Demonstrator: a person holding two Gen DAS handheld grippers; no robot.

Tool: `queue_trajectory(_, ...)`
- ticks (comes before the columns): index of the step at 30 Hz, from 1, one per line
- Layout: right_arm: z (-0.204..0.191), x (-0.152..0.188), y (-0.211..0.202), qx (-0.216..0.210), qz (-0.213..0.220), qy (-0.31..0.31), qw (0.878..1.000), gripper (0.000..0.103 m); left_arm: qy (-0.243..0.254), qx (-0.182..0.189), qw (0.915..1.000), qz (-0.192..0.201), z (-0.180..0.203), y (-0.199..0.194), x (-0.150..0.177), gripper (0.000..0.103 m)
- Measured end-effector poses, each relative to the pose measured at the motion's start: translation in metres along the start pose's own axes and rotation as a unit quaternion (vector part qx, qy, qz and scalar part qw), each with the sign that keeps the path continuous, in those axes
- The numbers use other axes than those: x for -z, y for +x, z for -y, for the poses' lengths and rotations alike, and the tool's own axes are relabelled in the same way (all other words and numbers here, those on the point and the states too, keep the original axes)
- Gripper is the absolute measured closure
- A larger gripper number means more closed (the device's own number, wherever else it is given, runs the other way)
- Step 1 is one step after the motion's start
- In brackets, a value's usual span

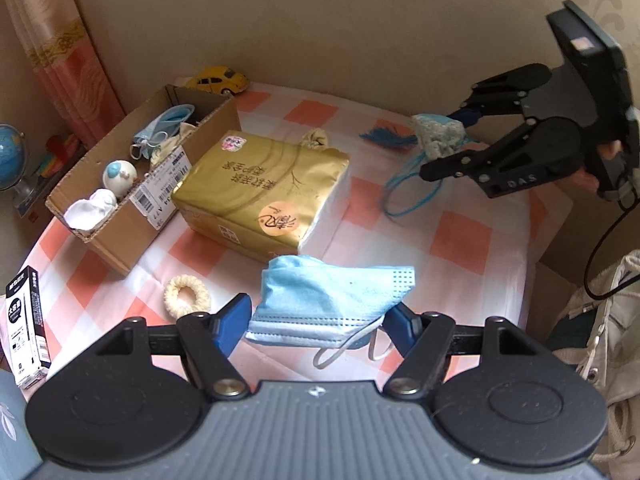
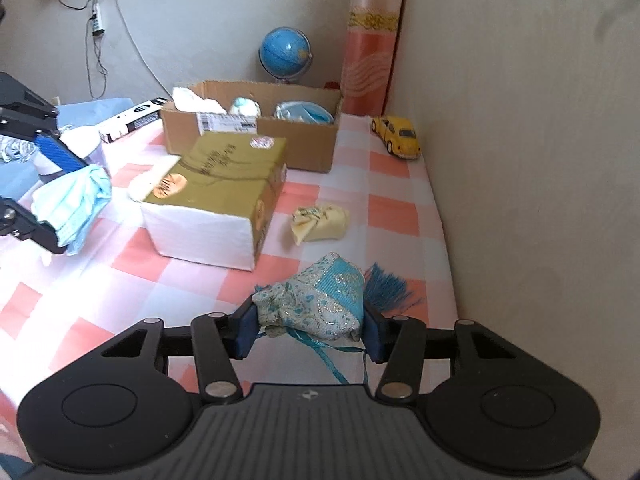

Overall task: Organize soft objects
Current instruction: 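Lift the blue face mask with the left tool toward the box while the right tool lifts the sachet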

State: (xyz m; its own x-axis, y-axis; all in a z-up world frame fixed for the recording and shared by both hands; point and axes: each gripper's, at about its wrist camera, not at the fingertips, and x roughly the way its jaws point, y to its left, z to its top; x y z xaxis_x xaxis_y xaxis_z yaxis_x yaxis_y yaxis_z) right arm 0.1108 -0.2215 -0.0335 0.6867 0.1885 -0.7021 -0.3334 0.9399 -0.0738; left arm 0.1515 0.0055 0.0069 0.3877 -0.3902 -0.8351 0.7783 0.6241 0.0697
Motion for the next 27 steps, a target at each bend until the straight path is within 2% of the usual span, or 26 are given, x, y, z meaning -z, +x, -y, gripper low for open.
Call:
queue_trajectory(14, -0.003, -0.025, -0.034, -0.010, 0.039, -0.018, 0.999, 0.046, -0.041, -0.047, 0.9977, 0.026, -0.030, -0.007, -0.026, 0.032)
queue_trajectory(27, 0.008, -0.039, -0.037, 0.005, 0.055, -0.012, 0.998, 0.047, -0.108, -0.110, 0.9868, 0.047, -0.107, 0.027, -0.102, 0.032)
